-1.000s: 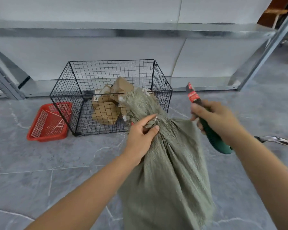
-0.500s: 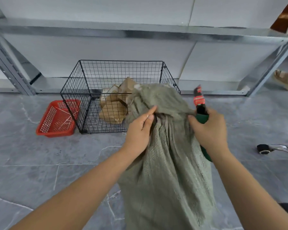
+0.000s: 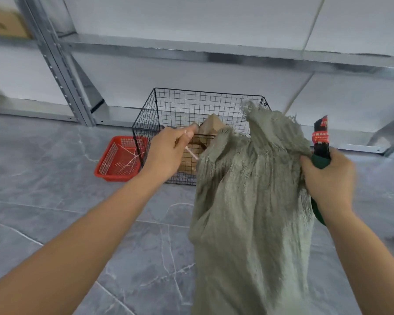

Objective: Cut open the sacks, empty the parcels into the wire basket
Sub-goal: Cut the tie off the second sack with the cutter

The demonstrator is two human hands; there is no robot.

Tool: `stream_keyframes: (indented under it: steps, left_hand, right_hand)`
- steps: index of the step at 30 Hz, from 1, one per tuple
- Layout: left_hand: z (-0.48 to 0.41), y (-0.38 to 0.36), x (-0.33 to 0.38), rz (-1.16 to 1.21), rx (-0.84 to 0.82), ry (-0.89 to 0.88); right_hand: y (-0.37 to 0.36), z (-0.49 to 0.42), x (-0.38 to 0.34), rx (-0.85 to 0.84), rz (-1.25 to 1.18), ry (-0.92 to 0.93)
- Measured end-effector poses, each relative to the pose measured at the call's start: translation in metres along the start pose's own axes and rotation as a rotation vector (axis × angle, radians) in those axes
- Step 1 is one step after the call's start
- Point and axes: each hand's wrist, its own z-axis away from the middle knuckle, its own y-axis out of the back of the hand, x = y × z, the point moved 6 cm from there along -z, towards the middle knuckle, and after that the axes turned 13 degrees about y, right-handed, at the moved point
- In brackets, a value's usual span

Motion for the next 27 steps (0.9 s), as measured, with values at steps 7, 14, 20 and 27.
stream_keyframes:
  steps: [7, 14, 20, 27]
  left_hand:
    - [-0.011, 0.007, -0.041, 0.150, -0.015, 0.144]
    - [-0.028, 0.021, -0.153, 0.406, 0.170, 0.488]
    - [-0.084, 0.047, -0.226, 0.447, 0.387, 0.639]
    - [-0.182, 0.060, -0.241, -0.087, -0.042, 0.515]
  right_hand:
    - [-0.053, 0.016, -0.044, -0.179, 0.016, 0.077]
    - [-0.113, 0.040, -0.078, -0.364, 0.046, 0.152]
    - [-0.141, 0.053, -0.077, -0.460, 0.132, 0.132]
    - [-0.150, 0.036, -0.074, -0.448, 0.115, 0.088]
